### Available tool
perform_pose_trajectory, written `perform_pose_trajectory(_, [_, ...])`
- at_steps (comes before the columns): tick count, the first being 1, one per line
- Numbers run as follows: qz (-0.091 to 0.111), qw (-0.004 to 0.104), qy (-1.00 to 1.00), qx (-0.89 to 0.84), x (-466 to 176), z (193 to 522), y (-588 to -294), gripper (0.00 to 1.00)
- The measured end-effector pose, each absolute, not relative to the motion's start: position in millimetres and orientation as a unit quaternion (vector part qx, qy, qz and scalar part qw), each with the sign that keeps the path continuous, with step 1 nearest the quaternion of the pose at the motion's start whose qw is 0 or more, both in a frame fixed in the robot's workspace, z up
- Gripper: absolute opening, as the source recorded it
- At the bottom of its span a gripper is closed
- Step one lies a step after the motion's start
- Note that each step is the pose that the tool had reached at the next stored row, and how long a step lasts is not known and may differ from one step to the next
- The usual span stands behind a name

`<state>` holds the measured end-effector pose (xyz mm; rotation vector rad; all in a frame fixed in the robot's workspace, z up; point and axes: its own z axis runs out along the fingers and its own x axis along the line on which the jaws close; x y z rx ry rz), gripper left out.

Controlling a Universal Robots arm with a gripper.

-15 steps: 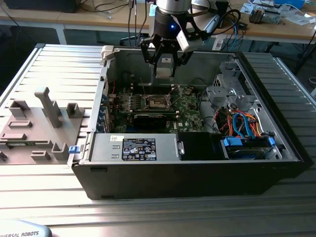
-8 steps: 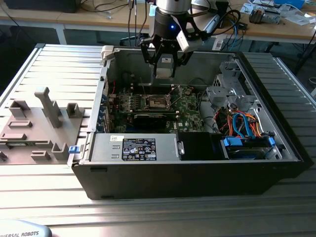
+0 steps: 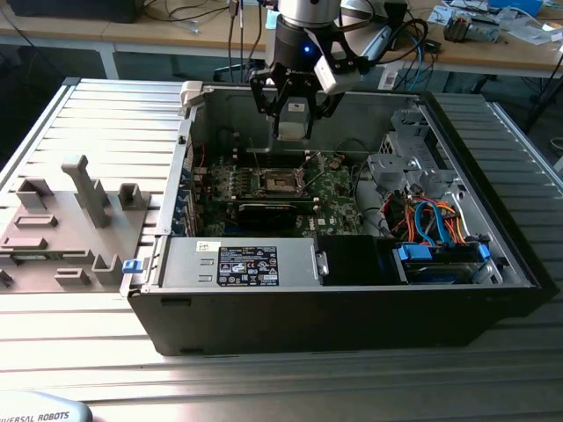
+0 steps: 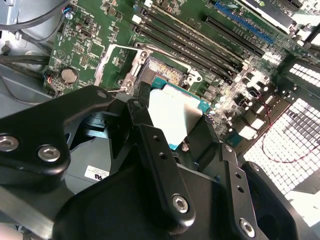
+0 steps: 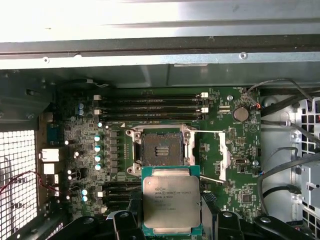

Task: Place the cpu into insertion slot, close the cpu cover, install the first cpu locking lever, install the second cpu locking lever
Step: 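Place the cpu into insertion slot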

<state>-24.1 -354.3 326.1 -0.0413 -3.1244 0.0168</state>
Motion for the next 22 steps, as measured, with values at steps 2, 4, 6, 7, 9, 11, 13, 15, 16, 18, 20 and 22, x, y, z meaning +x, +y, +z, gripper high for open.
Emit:
perform_pose_trajectory(2, [0.006,0.008,-1.000,-0.013,-24.1,325.2,-354.3,0.55])
perform_pose_trajectory(4, [0.007,0.008,-1.000,-0.013,-24.1,324.2,-354.3,0.55])
perform_pose_trajectory(6, [0.008,0.008,-1.000,-0.013,-24.1,323.8,-354.3,0.55])
perform_pose_trajectory(7, [0.008,0.008,-1.000,-0.013,-24.1,323.6,-354.3,0.55])
perform_pose_trajectory(9, [0.008,0.008,-1.000,-0.013,-24.1,323.3,-354.3,0.55])
perform_pose_trajectory(11, [0.008,0.008,-1.000,-0.013,-24.1,322.9,-354.3,0.55])
perform_pose_trajectory(13, [0.010,0.008,-1.000,-0.013,-24.1,321.3,-354.3,0.55])
perform_pose_trajectory(15, [0.013,0.008,-1.000,-0.013,-24.1,319.5,-354.3,0.55])
perform_pose_trajectory(16, [0.013,0.008,-1.000,-0.013,-24.1,319.4,-354.3,0.55])
perform_pose_trajectory(18, [0.013,0.008,-1.000,-0.013,-24.1,319.0,-354.3,0.55])
perform_pose_trajectory(20, [0.013,0.008,-1.000,-0.013,-24.1,318.8,-354.3,0.55])
perform_pose_trajectory(22, [0.014,0.008,-1.000,-0.013,-24.1,318.6,-354.3,0.55])
